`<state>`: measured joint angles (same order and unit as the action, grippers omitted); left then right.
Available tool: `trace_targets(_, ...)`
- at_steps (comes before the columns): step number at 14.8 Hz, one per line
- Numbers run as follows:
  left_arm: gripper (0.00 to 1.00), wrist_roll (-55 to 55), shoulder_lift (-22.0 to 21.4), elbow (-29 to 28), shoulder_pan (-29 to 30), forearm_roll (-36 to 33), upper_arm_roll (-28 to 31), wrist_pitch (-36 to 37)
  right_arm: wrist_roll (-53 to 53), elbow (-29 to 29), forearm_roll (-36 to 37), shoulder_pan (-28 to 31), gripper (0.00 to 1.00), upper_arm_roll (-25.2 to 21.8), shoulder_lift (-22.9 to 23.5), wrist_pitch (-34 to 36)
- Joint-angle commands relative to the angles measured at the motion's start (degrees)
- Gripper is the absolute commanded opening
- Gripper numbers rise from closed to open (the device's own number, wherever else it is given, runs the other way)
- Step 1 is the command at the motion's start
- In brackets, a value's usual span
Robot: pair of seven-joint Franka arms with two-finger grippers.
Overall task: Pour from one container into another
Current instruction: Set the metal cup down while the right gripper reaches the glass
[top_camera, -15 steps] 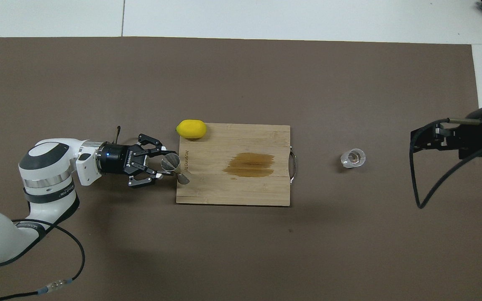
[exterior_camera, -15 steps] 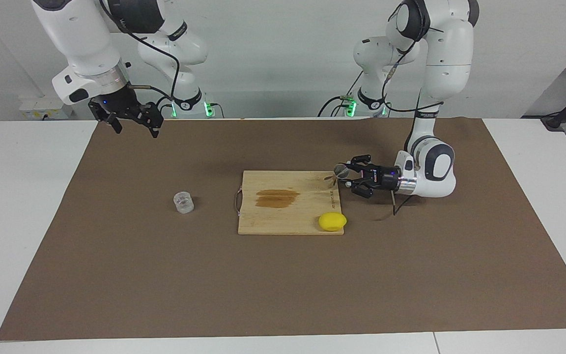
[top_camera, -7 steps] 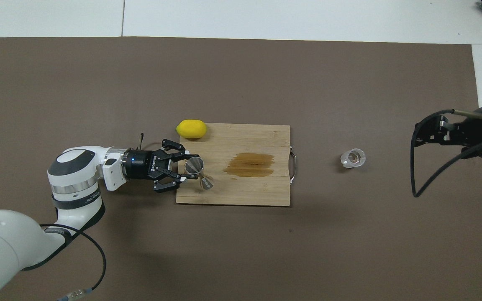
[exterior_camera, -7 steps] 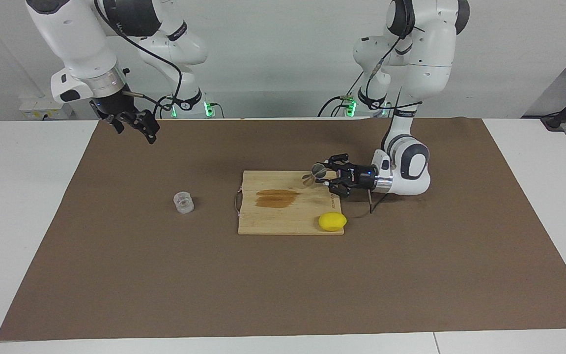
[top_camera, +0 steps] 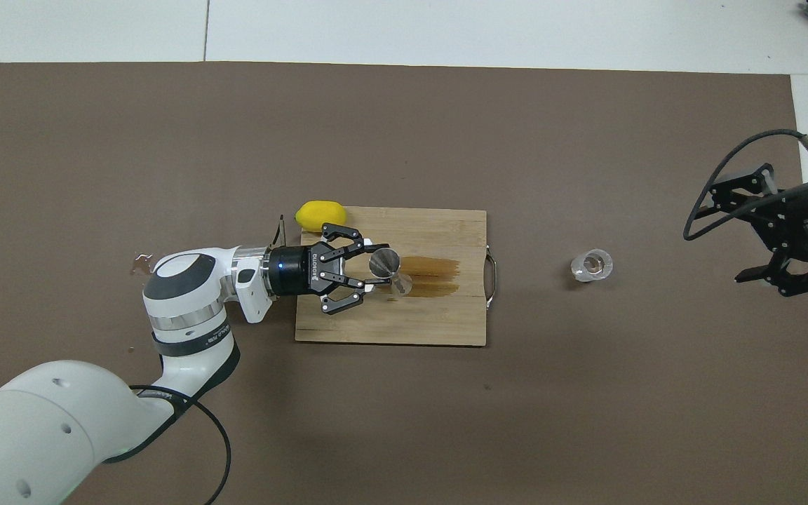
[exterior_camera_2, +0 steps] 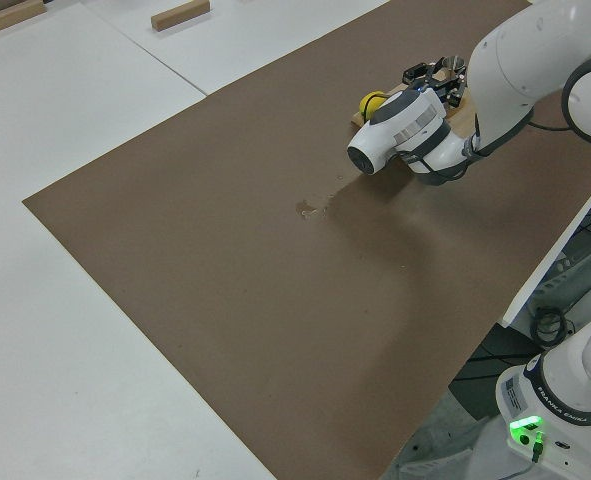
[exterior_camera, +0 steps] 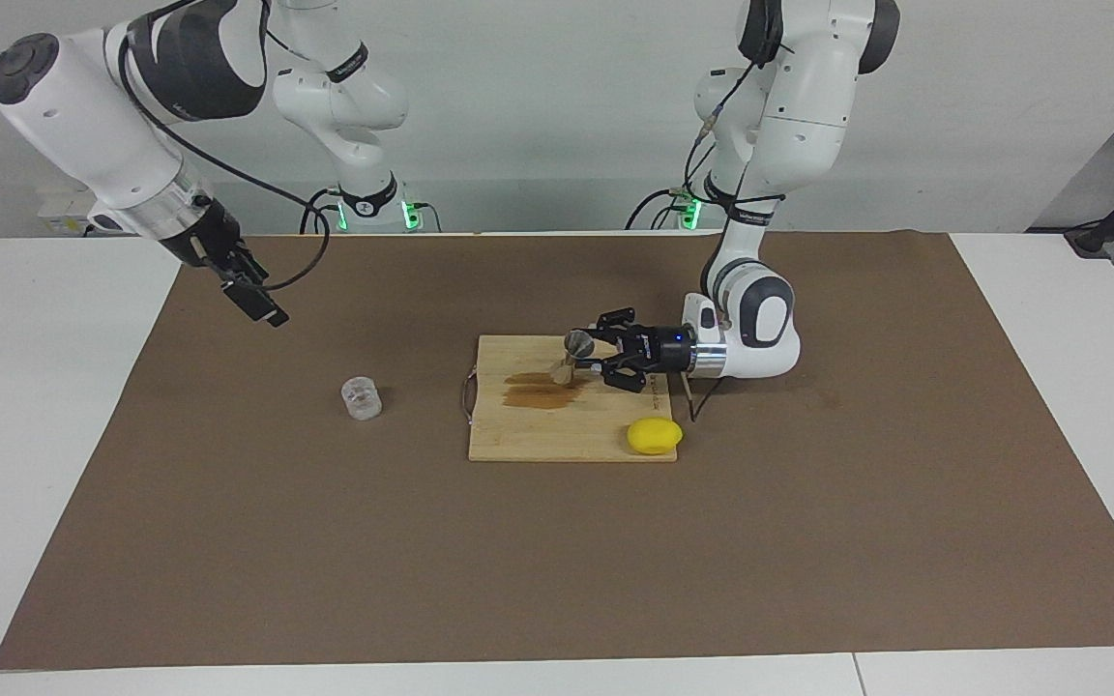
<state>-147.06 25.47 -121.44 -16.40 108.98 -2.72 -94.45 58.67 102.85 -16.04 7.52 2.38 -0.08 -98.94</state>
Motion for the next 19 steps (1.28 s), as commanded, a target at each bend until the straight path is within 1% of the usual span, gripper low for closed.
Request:
trace_targets(1,0.21,-6.3,-1.0,-0.2,-3.0,3.7,0.8,-4.2,5.8,3.4,-6.8,2.3,1.00,0.5,1.3,-3.3)
trace_targets(3,0.21,-8.4,-1.0,0.1,-4.2,4.9,0.7,-6.3,5.8,3.3,-10.7,4.3,1.00,0.6,4.8,-3.7)
trace_targets(5,0.21,-8.6,-0.9,0.4,-5.6,6.0,0.6,-7.1,5.9,3.4,-14.0,5.0,1.00,0.5,8.0,-4.7)
trace_targets(6,0.21,-9.0,-0.9,0.5,-5.7,6.7,0.5,-8.3,6.5,3.3,-17.0,5.7,1.00,0.5,9.7,-4.7)
trace_targets(7,0.21,-10.5,-0.8,0.8,-5.7,6.8,0.4,-9.2,6.8,3.4,-18.4,6.5,1.00,0.5,11.0,-5.2)
trace_targets(9,0.21,-11.6,-0.7,1.0,-6.0,6.8,0.4,-10.6,6.4,3.2,-19.1,7.2,1.00,0.6,13.9,-6.0)
trace_targets(11,0.21,-12.8,-0.6,1.0,-6.9,6.8,0.4,-12.3,6.0,3.1,-20.2,7.3,1.00,0.6,15.5,-7.5)
trace_targets(14,0.22,-13.1,-0.3,1.0,-7.4,6.8,0.4,-13.1,3.1,2.7,-23.8,8.0,1.00,0.6,19.6,-7.1)
trace_targets(15,0.24,-13.1,-0.2,1.0,-7.4,6.8,0.4,-13.5,1.6,2.7,-24.4,8.1,1.00,0.7,20.7,-7.1)
trace_targets(16,0.39,-13.0,-0.2,1.0,-7.4,6.8,0.4,-13.9,0.2,2.7,-25.4,8.1,1.00,0.6,21.8,-7.5)
trace_targets(17,0.99,-12.7,-0.2,0.9,-7.4,6.9,0.4,-14.1,-2.0,3.1,-26.3,7.9,1.00,0.6,22.5,-7.8)
trace_targets(19,1.00,-12.6,0.1,0.9,-7.4,6.9,0.4,-14.1,-5.7,5.2,-26.4,7.8,1.00,0.6,22.5,-8.5)
